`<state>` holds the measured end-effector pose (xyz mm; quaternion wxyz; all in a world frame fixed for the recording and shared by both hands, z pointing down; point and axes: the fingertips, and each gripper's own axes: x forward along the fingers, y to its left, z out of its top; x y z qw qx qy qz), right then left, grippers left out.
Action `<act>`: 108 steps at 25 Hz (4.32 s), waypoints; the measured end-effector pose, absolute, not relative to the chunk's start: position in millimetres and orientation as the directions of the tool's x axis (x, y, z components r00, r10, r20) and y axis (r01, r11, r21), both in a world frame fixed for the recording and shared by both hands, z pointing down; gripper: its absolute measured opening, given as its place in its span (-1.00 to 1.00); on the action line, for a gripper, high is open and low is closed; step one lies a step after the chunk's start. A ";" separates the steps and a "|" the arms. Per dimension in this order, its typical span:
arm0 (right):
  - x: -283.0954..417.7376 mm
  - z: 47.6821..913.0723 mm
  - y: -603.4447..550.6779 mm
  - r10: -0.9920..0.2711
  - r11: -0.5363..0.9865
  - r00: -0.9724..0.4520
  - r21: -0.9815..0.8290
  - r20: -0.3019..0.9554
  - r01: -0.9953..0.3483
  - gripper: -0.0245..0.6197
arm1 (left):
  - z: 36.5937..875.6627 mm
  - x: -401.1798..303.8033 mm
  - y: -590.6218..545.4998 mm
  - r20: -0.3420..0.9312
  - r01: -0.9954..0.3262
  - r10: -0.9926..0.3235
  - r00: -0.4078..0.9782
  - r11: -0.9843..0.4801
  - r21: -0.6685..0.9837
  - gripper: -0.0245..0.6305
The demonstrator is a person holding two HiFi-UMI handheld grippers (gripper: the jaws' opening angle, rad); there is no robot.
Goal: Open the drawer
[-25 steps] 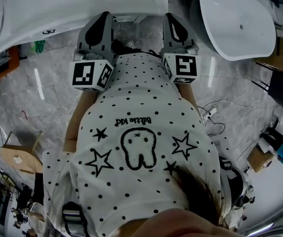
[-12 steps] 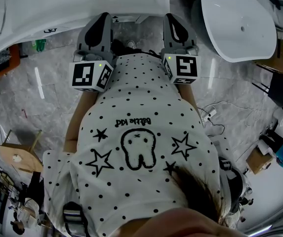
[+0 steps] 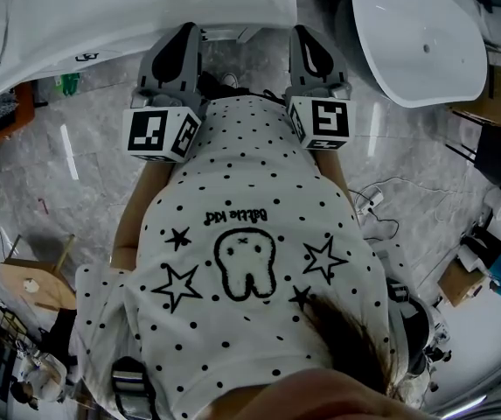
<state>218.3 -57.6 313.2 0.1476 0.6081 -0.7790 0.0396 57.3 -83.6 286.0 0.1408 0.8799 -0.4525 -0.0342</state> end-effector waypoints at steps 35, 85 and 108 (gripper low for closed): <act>206.0 315.6 -49.3 -0.892 0.364 -0.279 0.199 0.356 -0.910 -0.88 | 401.7 21.7 -63.7 0.506 -0.801 -0.630 0.589 -0.536 0.265 -0.69; 223.8 374.1 -34.0 -0.821 0.272 -0.142 0.160 0.553 -0.949 -0.88 | 711.5 60.1 -128.8 0.778 -0.901 -0.493 0.389 -0.379 0.210 -0.58; 209.9 418.4 -32.4 -0.773 0.223 -0.109 0.106 0.625 -0.969 -0.88 | 756.1 60.0 -167.0 0.784 -0.926 -0.515 0.347 -0.322 0.198 -0.46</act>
